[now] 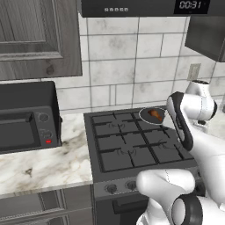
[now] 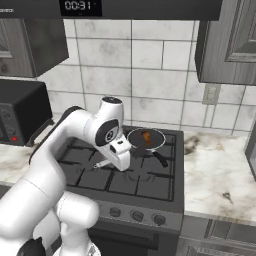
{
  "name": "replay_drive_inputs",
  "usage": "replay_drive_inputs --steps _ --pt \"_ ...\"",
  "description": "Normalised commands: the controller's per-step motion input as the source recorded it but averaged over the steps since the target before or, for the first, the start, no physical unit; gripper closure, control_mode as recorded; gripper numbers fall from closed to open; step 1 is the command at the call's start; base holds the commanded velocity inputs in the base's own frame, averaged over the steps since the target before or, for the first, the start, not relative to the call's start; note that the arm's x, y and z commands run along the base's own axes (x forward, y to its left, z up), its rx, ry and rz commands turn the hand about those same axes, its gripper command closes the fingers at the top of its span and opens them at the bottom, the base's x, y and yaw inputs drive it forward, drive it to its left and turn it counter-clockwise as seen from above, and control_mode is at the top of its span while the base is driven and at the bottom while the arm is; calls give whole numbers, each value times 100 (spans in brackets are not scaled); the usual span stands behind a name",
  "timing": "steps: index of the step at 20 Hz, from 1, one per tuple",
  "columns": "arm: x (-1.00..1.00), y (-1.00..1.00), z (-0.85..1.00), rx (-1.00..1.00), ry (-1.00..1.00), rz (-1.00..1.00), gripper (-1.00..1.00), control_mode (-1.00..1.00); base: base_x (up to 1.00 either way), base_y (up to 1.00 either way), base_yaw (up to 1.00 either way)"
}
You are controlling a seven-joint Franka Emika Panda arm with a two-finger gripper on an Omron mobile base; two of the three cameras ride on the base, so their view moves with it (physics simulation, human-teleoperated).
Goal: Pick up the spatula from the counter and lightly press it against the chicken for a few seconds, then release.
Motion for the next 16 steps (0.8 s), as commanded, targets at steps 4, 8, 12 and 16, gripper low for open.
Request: replay_drive_inputs --steps 4,8,12,16 --pt "23 45 5 -1 9 -25 100 -100 0 0 0" --pt "26 35 4 -1 9 -19 100 -100 0 0 0" --pt "33 22 2 0 10 -10 100 -100 0 0 0" --pt "41 13 0 0 11 -8 100 -100 0 0 0"
